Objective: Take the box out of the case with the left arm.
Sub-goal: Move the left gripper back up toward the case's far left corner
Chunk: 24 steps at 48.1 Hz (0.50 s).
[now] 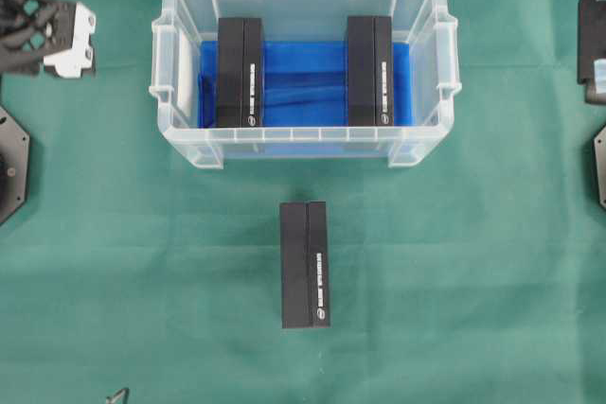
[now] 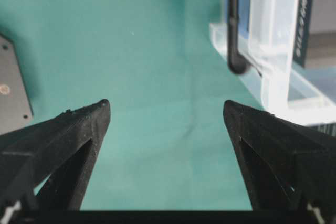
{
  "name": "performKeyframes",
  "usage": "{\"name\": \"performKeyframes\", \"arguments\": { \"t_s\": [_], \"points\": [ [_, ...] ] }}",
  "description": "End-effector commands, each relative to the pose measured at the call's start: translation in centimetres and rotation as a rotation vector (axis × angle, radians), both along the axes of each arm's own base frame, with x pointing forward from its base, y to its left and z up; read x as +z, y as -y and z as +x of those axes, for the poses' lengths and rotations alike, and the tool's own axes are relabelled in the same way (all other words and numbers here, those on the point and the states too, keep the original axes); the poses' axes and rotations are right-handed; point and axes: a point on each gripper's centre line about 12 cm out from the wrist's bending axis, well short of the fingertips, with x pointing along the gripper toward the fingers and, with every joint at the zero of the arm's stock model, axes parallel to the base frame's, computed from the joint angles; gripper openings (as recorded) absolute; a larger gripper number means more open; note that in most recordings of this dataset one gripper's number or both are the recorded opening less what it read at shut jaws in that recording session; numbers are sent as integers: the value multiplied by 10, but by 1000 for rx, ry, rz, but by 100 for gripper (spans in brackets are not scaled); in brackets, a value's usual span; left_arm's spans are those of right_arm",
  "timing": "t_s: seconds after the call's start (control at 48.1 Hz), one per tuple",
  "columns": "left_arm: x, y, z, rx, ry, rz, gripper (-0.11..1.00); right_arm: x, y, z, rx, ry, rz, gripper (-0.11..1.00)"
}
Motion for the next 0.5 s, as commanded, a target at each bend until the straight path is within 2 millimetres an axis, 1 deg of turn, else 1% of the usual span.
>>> {"name": "performKeyframes", "arguments": {
  "t_s": [0.0, 0.125, 0.478],
  "points": [
    [9, -6, 0, 6, 21, 12, 85, 3, 0, 0, 1, 10, -3, 0],
    [9, -9, -2, 11, 8, 11, 85, 3, 0, 0, -1, 11, -3, 0],
    [9, -8, -1, 13, 11, 0, 85, 3, 0, 0, 1, 11, -3, 0]
  ]
}}
